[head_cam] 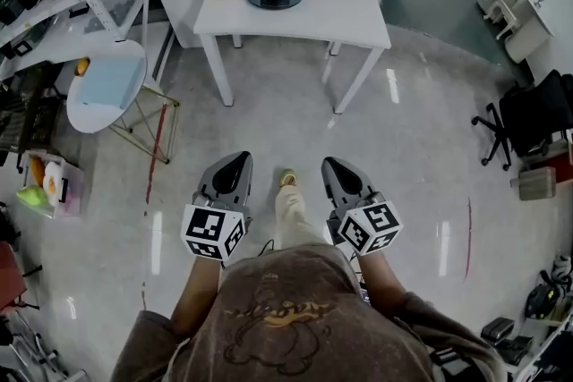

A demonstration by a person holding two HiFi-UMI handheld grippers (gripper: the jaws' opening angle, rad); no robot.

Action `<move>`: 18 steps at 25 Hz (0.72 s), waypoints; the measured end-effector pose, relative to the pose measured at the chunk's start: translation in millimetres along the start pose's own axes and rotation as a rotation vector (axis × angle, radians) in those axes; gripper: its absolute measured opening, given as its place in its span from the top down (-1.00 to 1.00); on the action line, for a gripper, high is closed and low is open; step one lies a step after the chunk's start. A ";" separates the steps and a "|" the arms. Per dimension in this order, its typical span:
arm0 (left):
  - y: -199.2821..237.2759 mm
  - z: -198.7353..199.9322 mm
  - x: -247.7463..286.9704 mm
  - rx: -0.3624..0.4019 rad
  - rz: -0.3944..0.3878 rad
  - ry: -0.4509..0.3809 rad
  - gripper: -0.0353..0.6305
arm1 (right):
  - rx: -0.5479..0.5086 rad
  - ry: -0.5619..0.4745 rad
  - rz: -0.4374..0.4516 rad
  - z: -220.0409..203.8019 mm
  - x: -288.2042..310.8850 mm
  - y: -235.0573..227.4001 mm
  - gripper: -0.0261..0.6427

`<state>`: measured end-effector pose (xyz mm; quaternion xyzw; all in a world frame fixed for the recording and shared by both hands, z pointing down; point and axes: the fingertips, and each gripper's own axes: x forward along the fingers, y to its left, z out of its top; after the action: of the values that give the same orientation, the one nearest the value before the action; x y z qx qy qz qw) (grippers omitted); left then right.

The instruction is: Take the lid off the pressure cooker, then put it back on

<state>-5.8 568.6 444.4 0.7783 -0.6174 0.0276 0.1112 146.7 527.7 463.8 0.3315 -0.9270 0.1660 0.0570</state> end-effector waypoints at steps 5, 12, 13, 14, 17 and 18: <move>36.1 15.8 53.5 -0.004 0.008 0.000 0.89 | -0.007 0.001 0.024 23.2 59.9 -27.6 0.93; 75.7 46.2 140.1 -0.015 0.031 0.007 0.89 | -0.013 0.015 0.074 67.8 140.7 -76.2 0.93; 82.0 51.6 152.1 -0.018 0.035 0.006 0.89 | -0.015 0.016 0.079 74.4 152.1 -83.1 0.93; 88.6 56.6 164.0 -0.020 0.039 0.005 0.89 | -0.017 0.017 0.083 80.4 163.5 -90.0 0.93; 107.9 69.5 198.3 -0.022 0.053 0.002 0.89 | -0.014 0.019 0.094 95.7 195.2 -111.6 0.93; 113.5 73.7 209.3 -0.022 0.057 -0.001 0.89 | -0.013 0.020 0.097 100.5 204.9 -119.3 0.93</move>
<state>-73.0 329.2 426.1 0.7590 -0.6398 0.0239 0.1186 64.2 284.4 445.9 0.2843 -0.9423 0.1659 0.0604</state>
